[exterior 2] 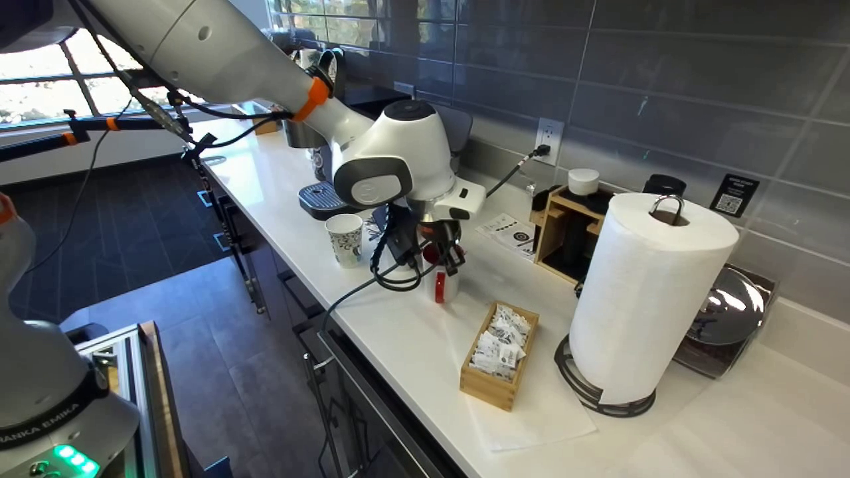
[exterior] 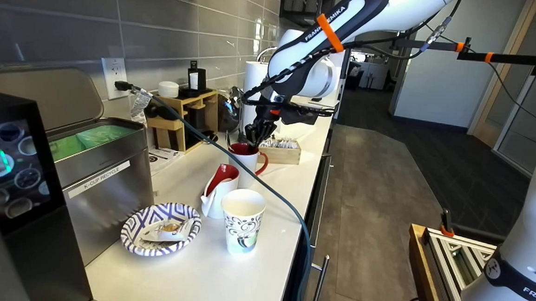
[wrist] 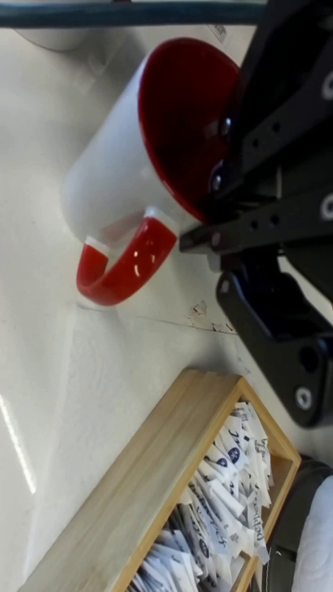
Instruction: Move the mug forward then remove the spoon from the mug and put it in the cup
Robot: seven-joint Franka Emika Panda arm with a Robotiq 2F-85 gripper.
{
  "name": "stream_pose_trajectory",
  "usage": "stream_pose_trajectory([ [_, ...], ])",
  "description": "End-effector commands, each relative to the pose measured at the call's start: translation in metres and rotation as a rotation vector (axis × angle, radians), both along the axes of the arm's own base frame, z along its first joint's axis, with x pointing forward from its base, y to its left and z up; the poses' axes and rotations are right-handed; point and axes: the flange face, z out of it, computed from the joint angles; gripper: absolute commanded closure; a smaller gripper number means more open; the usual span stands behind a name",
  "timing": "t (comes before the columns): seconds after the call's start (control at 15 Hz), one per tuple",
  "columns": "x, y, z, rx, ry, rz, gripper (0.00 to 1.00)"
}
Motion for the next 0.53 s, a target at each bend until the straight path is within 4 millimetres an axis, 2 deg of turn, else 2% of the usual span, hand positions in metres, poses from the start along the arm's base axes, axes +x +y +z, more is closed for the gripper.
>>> stream_pose_trajectory([
  [0.0,0.002,0.005,0.005,-0.027,-0.013,0.022,0.98],
  [0.2,0.009,0.001,0.018,-0.05,-0.032,0.036,0.98],
  [0.47,0.032,0.001,0.04,-0.085,-0.062,0.065,0.98],
])
